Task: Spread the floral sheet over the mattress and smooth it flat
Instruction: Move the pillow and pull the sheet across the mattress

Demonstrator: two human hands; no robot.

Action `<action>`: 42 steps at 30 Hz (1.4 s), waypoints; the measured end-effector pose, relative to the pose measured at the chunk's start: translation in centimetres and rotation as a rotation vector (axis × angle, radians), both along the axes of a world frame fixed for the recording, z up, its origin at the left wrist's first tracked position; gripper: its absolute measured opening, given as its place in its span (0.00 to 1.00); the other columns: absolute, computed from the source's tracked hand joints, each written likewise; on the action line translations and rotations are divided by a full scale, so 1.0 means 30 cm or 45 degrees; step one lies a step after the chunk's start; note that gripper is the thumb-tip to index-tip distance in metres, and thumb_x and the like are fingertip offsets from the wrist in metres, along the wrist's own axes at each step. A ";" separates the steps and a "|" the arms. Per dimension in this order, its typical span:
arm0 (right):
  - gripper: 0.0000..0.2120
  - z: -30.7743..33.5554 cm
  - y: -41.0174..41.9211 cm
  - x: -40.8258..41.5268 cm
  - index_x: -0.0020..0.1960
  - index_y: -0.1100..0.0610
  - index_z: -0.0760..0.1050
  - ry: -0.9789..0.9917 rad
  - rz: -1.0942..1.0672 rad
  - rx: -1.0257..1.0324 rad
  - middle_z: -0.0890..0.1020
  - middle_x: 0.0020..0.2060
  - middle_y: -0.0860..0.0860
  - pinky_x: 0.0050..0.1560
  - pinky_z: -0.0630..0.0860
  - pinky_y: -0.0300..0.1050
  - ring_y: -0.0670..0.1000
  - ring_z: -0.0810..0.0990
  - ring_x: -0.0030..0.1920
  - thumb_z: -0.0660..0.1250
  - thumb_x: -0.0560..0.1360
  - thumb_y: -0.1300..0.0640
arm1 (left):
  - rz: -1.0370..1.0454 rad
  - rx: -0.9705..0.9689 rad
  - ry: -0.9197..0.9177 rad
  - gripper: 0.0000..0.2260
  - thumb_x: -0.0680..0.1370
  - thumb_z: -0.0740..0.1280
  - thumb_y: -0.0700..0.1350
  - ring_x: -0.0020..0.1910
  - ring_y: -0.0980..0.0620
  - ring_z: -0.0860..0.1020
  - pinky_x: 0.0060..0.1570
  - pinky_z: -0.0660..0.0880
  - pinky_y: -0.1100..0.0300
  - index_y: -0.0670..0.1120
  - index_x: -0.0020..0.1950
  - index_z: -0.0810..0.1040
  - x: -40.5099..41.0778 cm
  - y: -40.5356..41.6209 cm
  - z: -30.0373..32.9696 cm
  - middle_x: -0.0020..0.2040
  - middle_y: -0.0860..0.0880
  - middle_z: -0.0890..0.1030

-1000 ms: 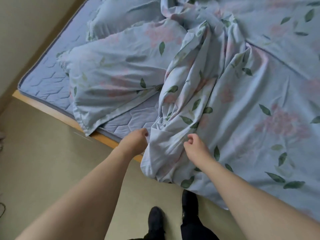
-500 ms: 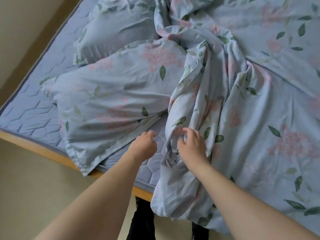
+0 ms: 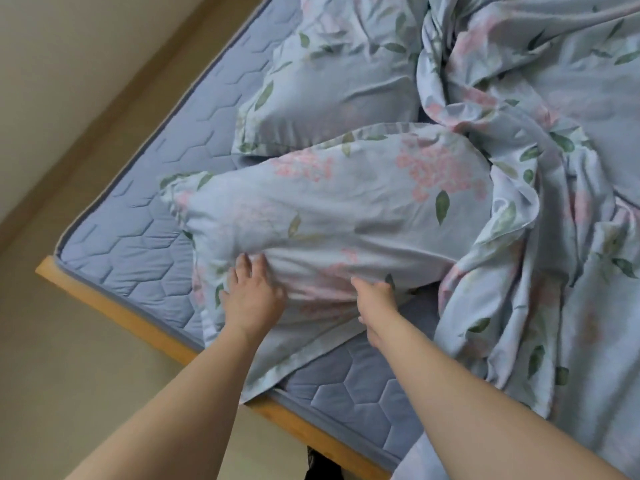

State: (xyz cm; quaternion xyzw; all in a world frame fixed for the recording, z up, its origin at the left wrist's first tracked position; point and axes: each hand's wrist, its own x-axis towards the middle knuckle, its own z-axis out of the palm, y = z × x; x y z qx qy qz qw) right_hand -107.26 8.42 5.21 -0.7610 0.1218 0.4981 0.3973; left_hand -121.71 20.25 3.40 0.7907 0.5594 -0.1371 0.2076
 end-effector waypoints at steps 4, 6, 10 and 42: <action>0.34 -0.107 0.123 -0.021 0.76 0.53 0.58 0.372 -0.203 -0.002 0.63 0.74 0.52 0.69 0.63 0.55 0.58 0.64 0.73 0.63 0.76 0.39 | 0.448 -0.132 -0.288 0.42 0.74 0.65 0.63 0.77 0.44 0.48 0.73 0.51 0.43 0.48 0.79 0.46 -0.002 0.064 -0.094 0.79 0.45 0.46; 0.25 -0.133 0.166 -0.033 0.68 0.52 0.70 0.462 -0.204 0.016 0.69 0.70 0.50 0.72 0.60 0.55 0.57 0.66 0.71 0.60 0.77 0.38 | 0.598 -0.122 -0.370 0.43 0.74 0.64 0.66 0.77 0.43 0.52 0.72 0.54 0.44 0.45 0.79 0.48 0.001 0.084 -0.132 0.78 0.42 0.50; 0.17 -0.172 0.195 -0.073 0.46 0.53 0.73 0.518 -0.312 -0.039 0.78 0.47 0.50 0.66 0.70 0.51 0.53 0.75 0.55 0.64 0.75 0.38 | 0.597 0.000 -0.013 0.26 0.77 0.60 0.60 0.66 0.39 0.68 0.61 0.63 0.43 0.43 0.66 0.68 -0.003 0.107 -0.162 0.65 0.40 0.72; 0.09 1.592 -0.870 0.261 0.39 0.55 0.75 -0.069 -0.534 1.160 0.71 0.34 0.55 0.39 0.77 0.44 0.54 0.69 0.33 0.63 0.75 0.51 | 0.624 0.498 -1.839 0.17 0.73 0.64 0.51 0.33 0.50 0.67 0.42 0.66 0.55 0.49 0.26 0.64 0.254 -1.212 1.620 0.25 0.54 0.65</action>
